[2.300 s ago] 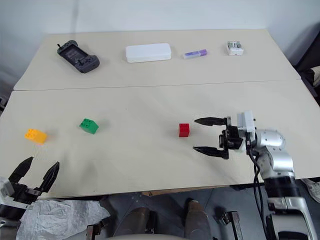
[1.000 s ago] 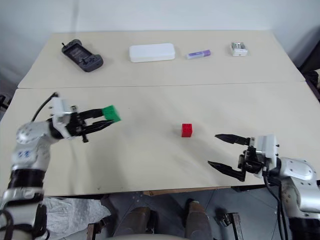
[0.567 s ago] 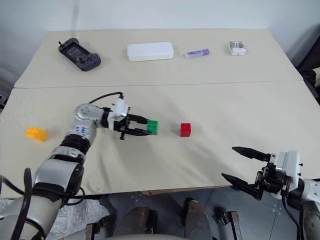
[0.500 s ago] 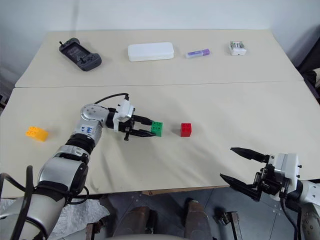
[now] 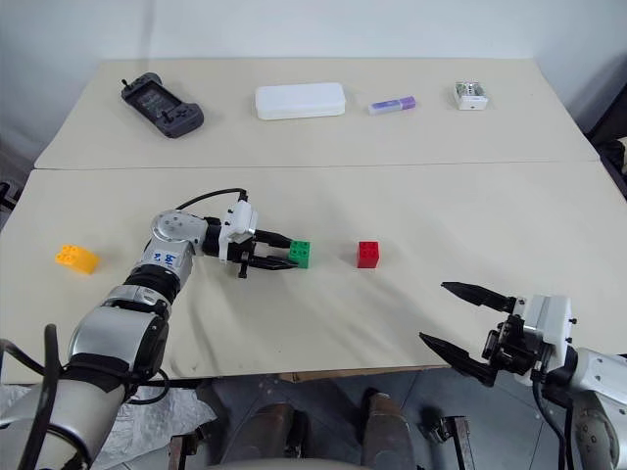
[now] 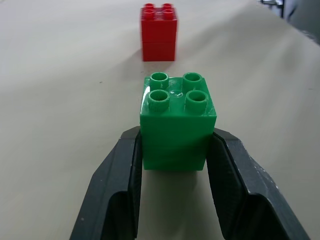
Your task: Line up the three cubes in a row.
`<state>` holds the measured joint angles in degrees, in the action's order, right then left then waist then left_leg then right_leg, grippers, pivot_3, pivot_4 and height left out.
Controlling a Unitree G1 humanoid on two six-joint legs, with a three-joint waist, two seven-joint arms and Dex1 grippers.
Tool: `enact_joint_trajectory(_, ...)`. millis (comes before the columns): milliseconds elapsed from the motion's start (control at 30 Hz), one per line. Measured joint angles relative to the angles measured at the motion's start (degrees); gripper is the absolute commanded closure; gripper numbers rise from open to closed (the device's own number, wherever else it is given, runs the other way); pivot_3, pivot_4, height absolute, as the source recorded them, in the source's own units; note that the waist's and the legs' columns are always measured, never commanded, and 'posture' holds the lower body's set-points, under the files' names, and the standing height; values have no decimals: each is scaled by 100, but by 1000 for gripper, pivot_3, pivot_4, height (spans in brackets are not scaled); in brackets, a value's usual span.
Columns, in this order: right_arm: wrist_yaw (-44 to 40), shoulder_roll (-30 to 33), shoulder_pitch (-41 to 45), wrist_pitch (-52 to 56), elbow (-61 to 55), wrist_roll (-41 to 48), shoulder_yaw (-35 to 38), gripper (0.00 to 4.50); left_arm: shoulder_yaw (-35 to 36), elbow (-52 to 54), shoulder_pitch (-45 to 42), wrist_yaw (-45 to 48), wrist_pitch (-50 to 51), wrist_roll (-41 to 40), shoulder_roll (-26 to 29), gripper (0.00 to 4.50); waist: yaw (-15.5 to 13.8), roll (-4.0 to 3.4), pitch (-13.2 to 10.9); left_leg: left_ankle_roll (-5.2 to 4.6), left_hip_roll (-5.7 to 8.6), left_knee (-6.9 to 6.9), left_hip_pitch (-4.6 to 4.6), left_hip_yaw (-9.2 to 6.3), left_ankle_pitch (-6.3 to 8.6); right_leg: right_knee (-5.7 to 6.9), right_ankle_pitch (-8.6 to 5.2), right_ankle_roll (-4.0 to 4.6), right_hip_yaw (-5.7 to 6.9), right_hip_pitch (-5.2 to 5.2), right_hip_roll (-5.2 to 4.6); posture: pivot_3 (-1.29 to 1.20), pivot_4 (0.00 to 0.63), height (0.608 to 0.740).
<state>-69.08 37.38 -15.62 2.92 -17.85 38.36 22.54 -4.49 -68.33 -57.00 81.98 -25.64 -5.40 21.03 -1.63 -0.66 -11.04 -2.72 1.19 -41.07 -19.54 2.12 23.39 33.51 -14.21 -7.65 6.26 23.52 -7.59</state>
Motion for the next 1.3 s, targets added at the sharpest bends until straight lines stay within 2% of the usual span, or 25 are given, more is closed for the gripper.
enact_joint_trajectory(100, 2, 0, 76, -17, 14, -5, -7, 0, 9, 0, 4, 4, 0, 18, 0, 3036, 2, 0, 0, 0, 1, 0, 0, 1, 0, 0, 0, 0, 0, 0, 1, 0, 150, 740)
enact_joint_trajectory(167, -1, 0, 96, -18, 17, -5, -8, 0, 13, -1, 4, 0, 25, 34, 0, 2305, 2, 0, 0, 0, 2, -1, 0, 2, 0, 0, 0, 0, 0, -1, 1, 0, 150, 740)
enact_joint_trajectory(267, -8, 1, 97, -17, 22, -5, -9, 0, 13, -36, 5, -27, 111, 112, 1, 1488, 3, 0, 0, 0, 2, -1, -1, 4, 0, 0, 0, 0, 0, 0, 2, 0, 150, 740)
enact_joint_trajectory(367, -10, 0, 148, -15, 30, -5, -54, 0, 135, -35, 4, -129, 111, 107, 9, 476, 9, 0, 0, 0, 0, -1, 0, 3, 0, 0, 0, 0, 0, 0, 2, 0, 150, 740)
enact_joint_trajectory(433, -12, 0, 218, -13, 39, -5, -144, 0, 238, -6, 4, -162, 73, 86, 45, 14, 14, 0, 0, 0, 0, -1, 1, 1, 0, 1, 0, -1, 0, 0, 2, 0, 150, 740)
enact_joint_trajectory(567, -12, -10, 641, 16, 236, -9, -382, 0, 544, 602, 274, 160, 151, -238, 409, 14, 49, 0, 0, 0, -9, -5, 3, 3, 0, 4, 0, 0, -3, 3, 4, 0, 150, 740)
enact_joint_trajectory(667, 187, -239, 1305, -54, 500, -171, -626, 0, 1046, 2218, 1264, 149, 596, -860, 951, 14, 206, -1, 0, 3, -30, 2, 12, 4, 0, 6, 0, 1, -14, 8, 5, 0, 150, 740)
enact_joint_trajectory(733, 263, -317, 1601, -154, 720, -325, -740, 0, 1396, 3269, 1984, -143, 1014, -1215, 1163, 14, 211, -5, -1, 4, -31, 2, 13, -2, 1, 12, -3, 5, -14, 10, 2, 0, 150, 740)
enact_joint_trajectory(833, 145, -399, 1995, -188, 917, -346, -951, 0, 2118, 4807, 3379, -1094, 1618, -1640, 1259, 14, 179, -7, -1, 5, -27, 1, 13, -7, 2, 9, -3, 5, -16, 7, -8, 0, 150, 740)
enact_joint_trajectory(900, 14, -428, 2221, -157, 1002, -291, -1083, 0, 2665, 5553, 4290, -1832, 1886, -1788, 1170, 14, 154, -7, -1, 6, -24, -1, 13, -19, 4, 8, -2, 6, -14, 0, -13, 0, 150, 740)
enact_joint_trajectory(967, -134, -583, 2645, -133, 1104, -238, -1326, 0, 3640, 6310, 5503, -2829, 1966, -1969, 717, 14, 212, -8, 0, 9, -25, 6, 25, -15, 10, 1, -2, 6, -26, -2, -14, 0, 150, 740)
enact_joint_trajectory(1067, -303, -647, 2891, -139, 1245, -227, -1482, 0, 4346, 6642, 6582, -3725, 2026, -2092, 201, 14, 153, -2, -1, 19, -35, 2, 26, -25, 18, -2, -5, 12, -17, -6, -5, 0, 150, 740)
enact_joint_trajectory(1167, -434, -700, 3136, -154, 1324, -236, -1639, 0, 4712, 6773, 6984, -4283, 1996, -2257, -138, 14, 3, -3, -1, 20, -29, -10, 26, -31, 18, 0, -6, 14, -13, -12, -13, 0, 150, 740)
enact_joint_trajectory(1300, -546, -714, 3293, -164, 1384, -245, -1742, 0, 5156, 6540, 7149, -4720, 1872, -2548, -285, 14, 23, 0, 2, 23, -23, -8, 29, -29, 20, 4, -5, 17, -16, -6, -50, 0, 150, 740)
